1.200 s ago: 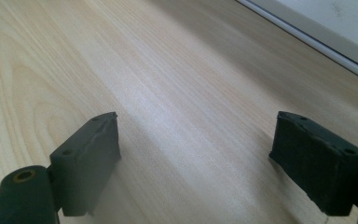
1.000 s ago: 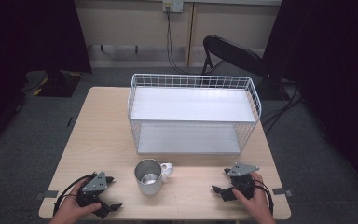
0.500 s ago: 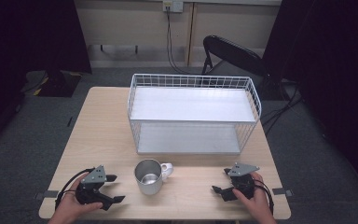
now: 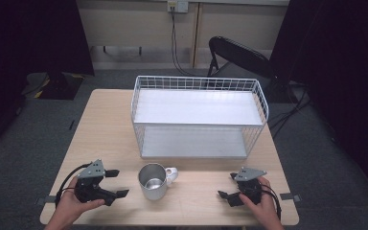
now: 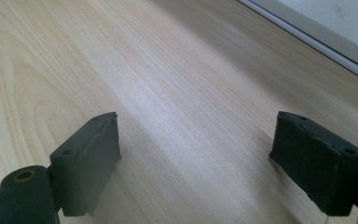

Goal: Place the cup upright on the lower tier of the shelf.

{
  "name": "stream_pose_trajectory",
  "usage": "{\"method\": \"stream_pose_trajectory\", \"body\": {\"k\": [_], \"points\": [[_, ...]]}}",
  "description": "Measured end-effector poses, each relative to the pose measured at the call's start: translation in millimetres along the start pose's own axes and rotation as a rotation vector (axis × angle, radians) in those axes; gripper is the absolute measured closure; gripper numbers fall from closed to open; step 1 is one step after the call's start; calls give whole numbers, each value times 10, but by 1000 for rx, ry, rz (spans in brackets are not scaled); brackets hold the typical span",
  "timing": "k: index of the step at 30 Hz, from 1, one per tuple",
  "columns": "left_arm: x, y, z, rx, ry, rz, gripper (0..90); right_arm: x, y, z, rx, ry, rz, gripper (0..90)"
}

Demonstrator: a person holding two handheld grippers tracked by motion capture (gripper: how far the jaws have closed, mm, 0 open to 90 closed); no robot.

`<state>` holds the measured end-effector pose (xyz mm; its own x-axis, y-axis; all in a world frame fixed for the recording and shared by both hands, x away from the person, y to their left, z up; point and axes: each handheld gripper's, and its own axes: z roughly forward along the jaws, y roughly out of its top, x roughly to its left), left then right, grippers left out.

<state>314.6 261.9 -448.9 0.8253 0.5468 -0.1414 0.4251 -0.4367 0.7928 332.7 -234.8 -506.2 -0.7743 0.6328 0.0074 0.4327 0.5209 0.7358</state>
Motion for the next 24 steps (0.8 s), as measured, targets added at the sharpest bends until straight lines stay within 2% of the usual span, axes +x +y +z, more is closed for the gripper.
{"method": "stream_pose_trajectory", "body": {"k": [7,15,19,24], "points": [[-48,146,49,1,-11,12,161,0,0,0,0,0,0,144],[-78,353,51,19,2,32,161,0,0,0,0,0,0,144],[-70,430,38,27,9,22,162,0,0,0,0,0,0,144],[-76,524,23,15,12,6,162,0,0,0,0,0,0,144]]}}
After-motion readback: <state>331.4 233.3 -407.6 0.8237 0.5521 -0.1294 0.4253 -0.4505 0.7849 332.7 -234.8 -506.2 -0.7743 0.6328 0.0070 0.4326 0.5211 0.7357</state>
